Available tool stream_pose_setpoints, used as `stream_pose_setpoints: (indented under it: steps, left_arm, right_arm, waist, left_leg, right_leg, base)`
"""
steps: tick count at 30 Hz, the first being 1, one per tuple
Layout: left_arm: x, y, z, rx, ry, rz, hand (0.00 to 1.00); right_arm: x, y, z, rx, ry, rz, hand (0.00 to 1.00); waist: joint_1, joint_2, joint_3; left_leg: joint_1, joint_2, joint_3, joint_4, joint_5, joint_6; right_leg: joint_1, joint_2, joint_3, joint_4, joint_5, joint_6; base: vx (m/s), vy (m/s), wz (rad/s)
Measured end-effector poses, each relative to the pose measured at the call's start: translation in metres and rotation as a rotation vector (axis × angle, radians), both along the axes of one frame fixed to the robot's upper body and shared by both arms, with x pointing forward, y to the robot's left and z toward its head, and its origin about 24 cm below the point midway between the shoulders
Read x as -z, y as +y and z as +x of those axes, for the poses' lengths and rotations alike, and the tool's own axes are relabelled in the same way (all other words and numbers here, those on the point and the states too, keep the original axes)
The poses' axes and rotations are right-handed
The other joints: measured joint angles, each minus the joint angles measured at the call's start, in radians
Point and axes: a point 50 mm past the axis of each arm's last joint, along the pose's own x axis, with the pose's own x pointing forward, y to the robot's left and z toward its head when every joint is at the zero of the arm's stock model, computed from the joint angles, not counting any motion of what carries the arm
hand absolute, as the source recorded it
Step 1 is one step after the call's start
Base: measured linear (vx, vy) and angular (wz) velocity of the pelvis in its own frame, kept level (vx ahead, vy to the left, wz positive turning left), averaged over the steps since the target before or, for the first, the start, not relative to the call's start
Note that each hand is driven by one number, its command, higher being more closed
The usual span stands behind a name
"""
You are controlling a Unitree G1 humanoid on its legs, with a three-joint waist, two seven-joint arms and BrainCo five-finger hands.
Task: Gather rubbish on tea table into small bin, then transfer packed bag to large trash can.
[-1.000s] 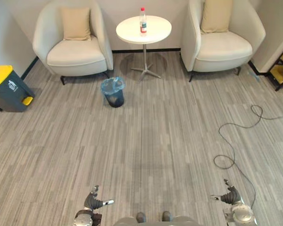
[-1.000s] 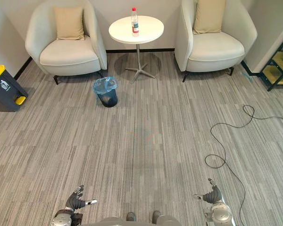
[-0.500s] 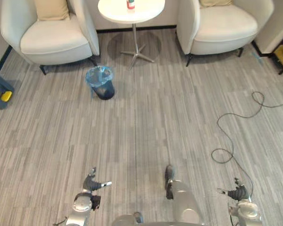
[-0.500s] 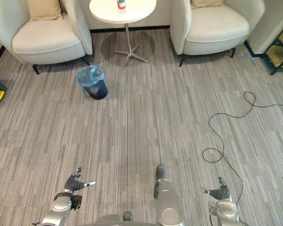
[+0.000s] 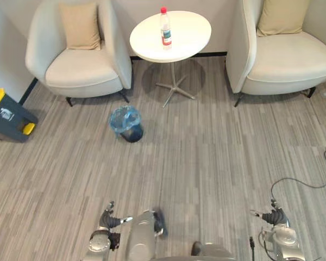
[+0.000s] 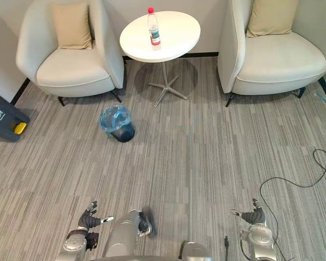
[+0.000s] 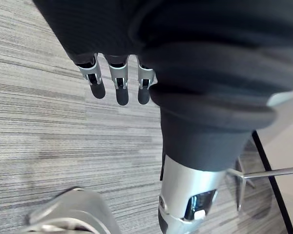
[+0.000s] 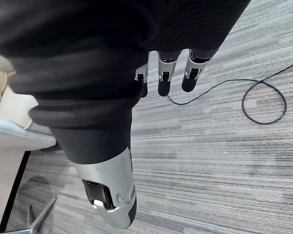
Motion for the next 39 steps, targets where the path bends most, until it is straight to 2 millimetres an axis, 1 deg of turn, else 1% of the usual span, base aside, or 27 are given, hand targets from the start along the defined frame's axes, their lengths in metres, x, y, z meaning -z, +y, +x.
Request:
stream_pose_setpoints:
  steps: [1,2,3,4,5,6,7,9,11,12,13,14,15,17,18,20,22,24,26,27,29,30,31,34,36,37,39]
  left_arm:
    - [0.0,-0.003,0.002,-0.002,-0.006,-0.009,0.0]
    - [0.0,-0.003,0.003,-0.002,-0.003,-0.011,0.0]
    - [0.0,0.003,0.004,-0.01,0.005,0.001,0.0]
    - [0.0,0.009,0.007,-0.01,0.014,0.021,0.0]
    - [0.0,0.01,0.007,-0.011,0.02,0.023,0.0]
    - [0.002,0.008,0.005,-0.015,0.027,0.021,0.0]
    - [0.002,0.007,0.004,-0.017,0.03,0.022,0.0]
    - [0.0,0.005,0.01,-0.015,0.012,0.022,0.0]
    - [-0.004,0.004,0.021,-0.006,-0.016,0.021,0.0]
    - [-0.005,0.003,0.026,0.005,-0.026,0.021,0.0]
    - [-0.006,0.003,0.028,0.012,-0.028,0.025,0.0]
    - [-0.005,0.003,0.027,0.012,-0.022,0.025,0.0]
    - [-0.002,-0.001,0.025,0.008,-0.009,0.011,0.0]
    - [0.001,-0.002,0.019,0.005,0.009,0.008,0.0]
    - [0.003,-0.005,0.017,0.003,0.02,-0.001,0.0]
    - [0.004,-0.01,0.017,0.004,0.02,-0.016,0.0]
    - [0.004,-0.012,0.018,0.005,0.016,-0.022,0.0]
    - [0.003,-0.014,0.02,0.006,0.008,-0.027,0.0]
    - [0.002,-0.019,0.023,0.011,-0.006,-0.04,0.0]
    - [0.001,-0.019,0.024,0.011,-0.009,-0.039,0.0]
    - [0.002,-0.02,0.021,0.013,-0.002,-0.04,0.0]
    - [0.005,-0.017,0.015,0.007,0.016,-0.033,0.0]
    - [0.005,-0.014,0.014,0.007,0.021,-0.024,0.0]
    - [0.004,-0.016,0.017,0.016,0.014,-0.026,0.0]
    - [0.004,-0.012,0.014,0.033,0.026,-0.008,0.0]
    - [0.004,-0.01,0.013,0.035,0.029,-0.001,0.0]
    - [0.0,0.0,0.016,0.038,0.015,0.028,0.0]
  right_arm:
    - [0.006,0.006,-0.006,0.009,0.023,0.014,0.0]
    - [0.009,0.008,-0.01,0.015,0.038,0.023,0.0]
    - [0.016,0.016,-0.015,0.023,0.06,0.051,0.0]
    - [0.021,0.023,-0.02,0.026,0.076,0.073,0.0]
    - [0.022,0.024,-0.021,0.022,0.081,0.076,0.0]
    - [0.022,0.026,-0.02,-0.002,0.084,0.071,0.0]
    - [0.021,0.027,-0.019,-0.012,0.079,0.068,0.0]
    - [0.019,0.031,-0.011,-0.053,0.066,0.063,0.0]
    - [0.017,0.03,-0.005,-0.058,0.052,0.058,0.0]
    - [0.016,0.028,-0.005,-0.055,0.055,0.054,0.0]
    - [0.016,0.027,-0.005,-0.051,0.056,0.055,0.0]
    - [0.017,0.026,-0.009,-0.036,0.065,0.057,0.0]
    - [0.017,0.02,-0.012,-0.018,0.075,0.047,0.0]
    - [0.013,0.018,-0.006,-0.011,0.05,0.045,0.0]
    - [0.015,0.017,-0.011,-0.005,0.062,0.044,0.0]
    - [0.018,0.016,-0.021,0.001,0.085,0.044,0.0]
    - [0.019,0.023,-0.021,0.002,0.072,0.062,0.0]
    - [0.016,0.026,-0.017,0.001,0.04,0.069,0.0]
    - [0.012,0.024,-0.013,0.027,0.003,0.073,0.0]
    - [0.011,0.024,-0.011,0.053,-0.017,0.085,0.0]
    - [0.009,0.021,-0.012,0.055,-0.023,0.078,0.0]
    - [0.008,0.021,-0.009,0.052,-0.028,0.079,0.0]
    - [0.008,0.026,-0.008,0.041,-0.038,0.085,0.0]
    - [0.003,0.023,-0.001,0.029,-0.062,0.069,0.0]
    - [-0.005,0.029,0.011,-0.02,-0.106,0.059,0.0]
    - [-0.006,0.031,0.012,-0.035,-0.112,0.057,0.0]
    - [-0.019,0.036,0.025,-0.093,-0.177,0.026,0.0]
  waist:
    - [-0.005,-0.045,-0.015]
    - [-0.006,-0.056,-0.012]
    - [-0.011,-0.089,-0.012]
    - [-0.027,-0.108,-0.008]
    - [-0.033,-0.108,-0.006]
    - [-0.037,-0.099,0.0]
    - [-0.034,-0.088,0.001]
    - [-0.048,-0.049,0.0]
    - [-0.067,-0.034,0.007]
    - [-0.083,-0.036,0.01]
    - [-0.087,-0.041,0.016]
    - [-0.09,-0.052,0.019]
    - [-0.085,-0.036,0.022]
    - [-0.084,-0.03,0.02]
    - [-0.096,-0.029,0.022]
    - [-0.093,-0.018,0.024]
    - [-0.082,-0.012,0.027]
    - [-0.075,-0.027,0.034]
    - [-0.057,-0.022,0.032]
    - [-0.054,-0.022,0.033]
    - [-0.054,-0.006,0.024]
    - [-0.049,0.009,0.016]
    - [-0.045,-0.02,0.011]
    - [-0.037,-0.054,0.018]
    - [-0.059,-0.071,0.026]
    - [-0.064,-0.071,0.024]
    - [-0.074,-0.076,0.018]
  left_leg:
    - [-0.015,-0.024,0.009,0.066,0.017,0.02]
    - [-0.013,-0.029,0.013,0.089,0.007,0.034]
    - [0.009,-0.055,0.005,0.137,-0.05,0.051]
    - [0.06,-0.091,-0.019,0.154,-0.098,0.069]
    - [0.096,-0.103,-0.026,0.153,-0.117,0.077]
    - [0.192,-0.112,-0.031,0.129,-0.15,0.082]
    - [0.238,-0.112,-0.035,0.114,-0.167,0.083]
    - [0.374,-0.098,-0.08,0.051,-0.198,0.078]
    - [0.426,-0.087,-0.119,0.014,-0.208,0.062]
    - [0.447,-0.081,-0.139,0.005,-0.223,0.038]
    - [0.464,-0.08,-0.14,0.003,-0.235,0.021]
    - [0.502,-0.078,-0.142,0.002,-0.262,-0.006]
    - [0.534,-0.046,-0.161,0.006,-0.297,-0.027]
    - [0.518,-0.024,-0.168,0.091,-0.306,-0.043]
    - [0.485,-0.007,-0.167,0.234,-0.3,-0.054]
    - [0.405,0.051,-0.151,0.482,-0.254,-0.119]
    - [0.273,0.153,-0.081,0.726,-0.273,-0.097]
    - [0.227,0.164,-0.029,0.682,-0.282,-0.082]
    - [0.184,0.145,0.005,0.483,-0.284,-0.079]
    - [0.182,0.111,0.0,0.297,-0.262,-0.1]
    - [0.21,0.072,-0.022,0.061,-0.128,-0.114]
    - [0.224,0.066,-0.046,0.037,0.008,-0.046]
    - [0.228,0.038,-0.043,0.054,-0.016,-0.04]
    - [0.241,0.001,-0.015,0.108,-0.113,-0.012]
    - [0.314,-0.036,-0.015,0.12,-0.169,0.01]
    - [0.324,-0.039,-0.019,0.126,-0.174,0.022]
    - [0.345,-0.045,-0.036,0.137,-0.188,0.029]
  right_leg:
    - [-0.068,-0.05,0.001,0.18,-0.025,0.043]
    - [-0.105,-0.066,0.008,0.294,-0.024,0.055]
    - [-0.205,-0.106,0.029,0.566,0.036,0.186]
    - [-0.304,-0.138,0.051,0.826,0.079,0.216]
    - [-0.343,-0.158,0.047,0.919,0.071,0.204]
    - [-0.406,-0.183,0.032,1.013,0.043,0.157]
    - [-0.435,-0.188,0.015,1.015,0.03,0.13]
    - [-0.547,-0.175,-0.068,0.825,-0.027,0.025]
    - [-0.634,-0.144,-0.058,0.56,0.0,0.031]
    - [-0.655,-0.13,-0.015,0.319,0.09,0.048]
    - [-0.66,-0.129,0.007,0.228,0.164,0.054]
    - [-0.653,-0.126,0.053,0.178,0.298,0.071]
    - [-0.641,-0.092,0.079,0.208,0.368,0.021]
    - [-0.68,-0.08,0.076,0.369,0.256,-0.018]
    - [-0.66,-0.089,0.048,0.432,0.202,-0.032]
    - [-0.592,-0.075,0.014,0.443,0.153,-0.06]
    - [-0.478,-0.041,-0.017,0.383,0.109,-0.084]
    - [-0.419,-0.046,-0.021,0.337,0.109,-0.085]
    - [-0.372,-0.052,-0.023,0.292,0.11,-0.083]
    - [-0.344,-0.061,-0.025,0.272,0.11,-0.082]
    - [-0.312,-0.054,-0.015,0.255,0.095,-0.05]
    - [-0.303,-0.039,0.016,0.265,0.062,-0.017]
    - [-0.302,-0.069,0.032,0.281,0.05,-0.001]
    - [-0.337,-0.128,0.065,0.422,0.015,0.04]
    - [-0.422,-0.18,0.097,0.706,0.077,0.144]
    - [-0.431,-0.182,0.102,0.739,0.068,0.144]
    - [-0.481,-0.169,0.115,0.719,0.013,0.091]
  base:
    - [0.68,0.21,0.0]
    - [0.68,0.195,0.27]
    - [0.69,0.161,0.56]
    - [0.69,0.143,0.7]
    - [0.83,0.129,0.58]
    - [0.54,0.075,0.2]
    - [0.78,0.105,0.16]
    - [0.59,0.035,0.41]
    - [0.61,-0.093,0.79]
    - [0.54,-0.129,0.92]
    - [0.55,-0.168,0.91]
    - [0.57,-0.227,0.61]
    - [0.6,-0.256,0.39]
    - [0.63,-0.34,0.22]
    - [0.57,-0.343,0.51]
    - [0.35,-0.217,0.4]
    - [0.44,-0.219,0.19]
    - [0.38,-0.135,0.07]
    - [0.32,0.0,-0.07]
    - [0.3,0.094,-0.03]
    - [0.32,0.141,-0.21]
    - [0.29,0.154,-0.36]
    - [0.28,0.149,-0.33]
    - [0.22,0.115,-0.18]
    - [0.21,0.139,0.12]
    - [0.28,0.112,0.28]
    - [0.25,0.049,0.34]
